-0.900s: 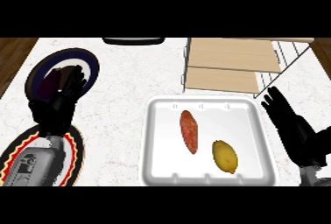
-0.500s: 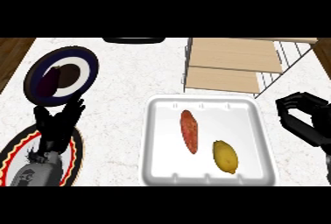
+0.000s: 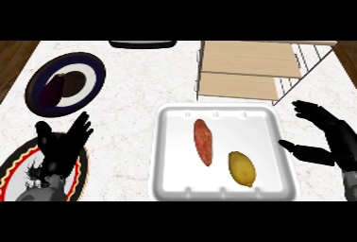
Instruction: Pick the sweet potato from the tray and place it in the tiered shelf
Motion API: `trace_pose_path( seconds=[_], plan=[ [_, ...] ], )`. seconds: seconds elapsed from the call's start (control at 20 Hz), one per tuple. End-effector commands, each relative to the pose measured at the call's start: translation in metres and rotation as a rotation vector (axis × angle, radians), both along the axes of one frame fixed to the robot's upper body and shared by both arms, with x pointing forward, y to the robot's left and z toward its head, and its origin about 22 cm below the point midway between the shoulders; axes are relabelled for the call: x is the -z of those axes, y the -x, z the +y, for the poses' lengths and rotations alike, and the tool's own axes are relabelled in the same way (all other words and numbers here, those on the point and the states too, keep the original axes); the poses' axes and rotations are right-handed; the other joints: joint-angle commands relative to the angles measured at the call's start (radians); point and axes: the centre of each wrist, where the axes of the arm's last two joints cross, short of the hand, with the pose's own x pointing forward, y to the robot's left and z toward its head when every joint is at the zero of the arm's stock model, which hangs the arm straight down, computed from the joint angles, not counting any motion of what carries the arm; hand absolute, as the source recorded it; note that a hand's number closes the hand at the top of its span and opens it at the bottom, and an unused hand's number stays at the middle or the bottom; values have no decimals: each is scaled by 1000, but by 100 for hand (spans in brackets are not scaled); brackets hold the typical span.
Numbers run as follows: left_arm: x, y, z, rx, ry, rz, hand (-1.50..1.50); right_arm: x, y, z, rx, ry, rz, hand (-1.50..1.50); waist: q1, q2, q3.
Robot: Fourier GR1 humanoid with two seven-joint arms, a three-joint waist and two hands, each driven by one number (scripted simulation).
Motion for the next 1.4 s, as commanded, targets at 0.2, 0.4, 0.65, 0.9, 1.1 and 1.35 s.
trace_pose_path(
  seconds=[0.2,0.4,0.65,0.9,1.1,1.35],
  plan=[
    [15,17,12,-4,-3,41,0,-51,8,29,-254,36,102,-150,-6,-1,-2],
    [-8,-6,12,-4,4,34,0,-95,-7,63,-316,147,189,-150,0,0,-3],
    [-12,3,2,5,6,35,0,-119,-10,114,-227,219,243,-150,9,-1,-3],
    [4,4,-5,31,10,34,0,-133,-31,157,-148,293,301,-150,9,1,-3],
    [8,-8,7,-3,-2,50,0,-102,-36,194,-125,391,367,-150,5,4,-3],
    [9,-6,3,-2,-1,30,0,-96,-26,220,-165,433,438,-150,-1,1,-2]
  ],
)
